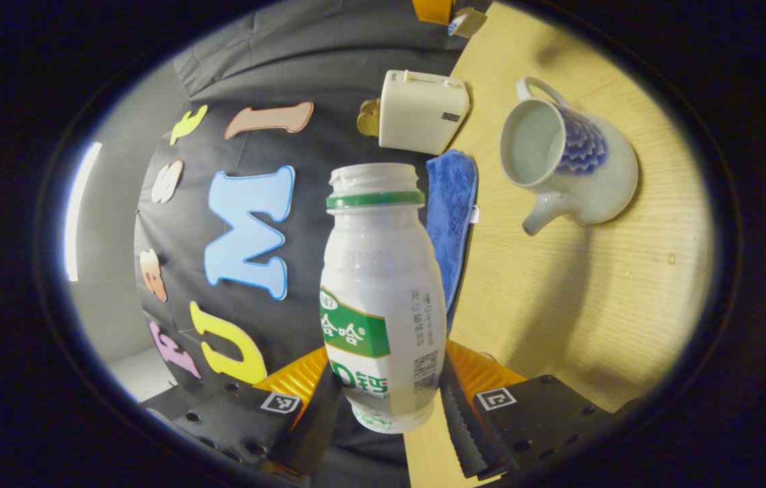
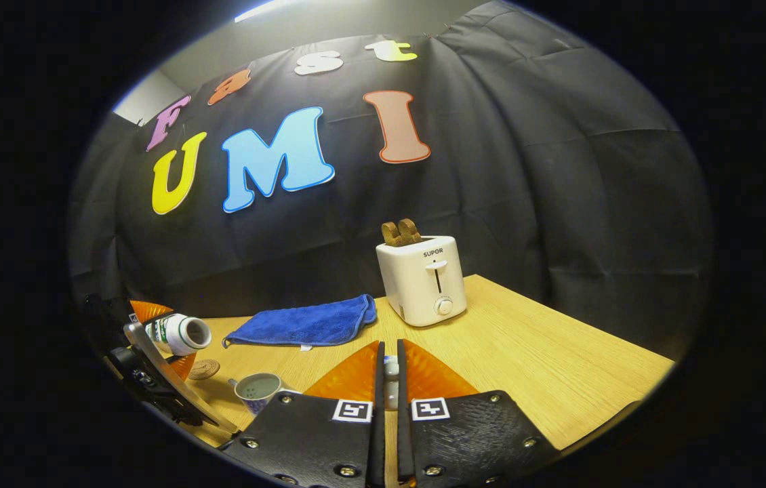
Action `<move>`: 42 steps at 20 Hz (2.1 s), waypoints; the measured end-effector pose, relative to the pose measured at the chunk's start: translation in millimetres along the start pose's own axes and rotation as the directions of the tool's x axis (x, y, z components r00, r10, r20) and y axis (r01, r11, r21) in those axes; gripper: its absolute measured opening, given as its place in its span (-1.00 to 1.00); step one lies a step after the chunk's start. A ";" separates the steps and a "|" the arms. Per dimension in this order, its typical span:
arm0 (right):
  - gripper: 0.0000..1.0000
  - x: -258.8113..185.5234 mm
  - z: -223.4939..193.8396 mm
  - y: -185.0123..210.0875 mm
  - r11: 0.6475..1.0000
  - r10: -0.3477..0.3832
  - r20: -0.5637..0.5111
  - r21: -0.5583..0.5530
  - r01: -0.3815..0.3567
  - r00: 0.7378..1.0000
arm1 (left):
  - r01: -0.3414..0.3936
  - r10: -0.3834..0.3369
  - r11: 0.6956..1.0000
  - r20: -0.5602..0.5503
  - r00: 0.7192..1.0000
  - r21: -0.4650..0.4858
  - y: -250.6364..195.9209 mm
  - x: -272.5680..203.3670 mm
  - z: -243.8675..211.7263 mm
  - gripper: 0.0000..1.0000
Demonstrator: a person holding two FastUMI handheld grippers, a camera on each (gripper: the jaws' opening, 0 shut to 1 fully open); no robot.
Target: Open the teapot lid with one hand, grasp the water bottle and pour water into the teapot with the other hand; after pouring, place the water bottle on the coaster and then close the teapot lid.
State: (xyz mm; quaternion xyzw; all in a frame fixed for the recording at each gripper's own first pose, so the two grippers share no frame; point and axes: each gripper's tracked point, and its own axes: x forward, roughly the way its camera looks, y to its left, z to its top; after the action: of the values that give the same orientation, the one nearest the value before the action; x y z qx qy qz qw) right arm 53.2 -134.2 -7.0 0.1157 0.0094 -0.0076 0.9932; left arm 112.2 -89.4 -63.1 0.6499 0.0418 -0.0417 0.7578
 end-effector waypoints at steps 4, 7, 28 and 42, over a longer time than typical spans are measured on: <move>-0.87 -0.4 0.9 -0.4 1.000 0.001 0.003 0.004 -0.001 1.000 | -0.027 0.026 0.995 0.020 0.999 0.096 4.8 -3.6 1.9 0.58; -0.87 -0.1 1.7 -0.7 1.000 0.002 0.005 0.006 -0.002 1.000 | -0.042 0.037 0.989 0.037 0.999 0.141 10.5 -4.8 7.1 0.58; -0.87 -1.4 1.8 2.1 1.000 0.014 0.003 0.009 -0.014 1.000 | -0.082 0.063 0.957 0.076 0.995 0.277 33.8 5.5 20.4 0.58; -0.87 -3.1 5.6 2.9 0.999 0.024 0.012 0.025 -0.025 1.000 | -0.102 0.071 0.925 0.096 0.993 0.366 37.3 10.5 30.4 0.58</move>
State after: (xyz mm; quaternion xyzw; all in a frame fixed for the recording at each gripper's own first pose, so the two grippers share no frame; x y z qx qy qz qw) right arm 50.2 -132.7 -0.8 0.1280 0.0019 0.0037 0.9918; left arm 127.3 -113.9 -23.1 0.7801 -0.0261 -0.0417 0.6237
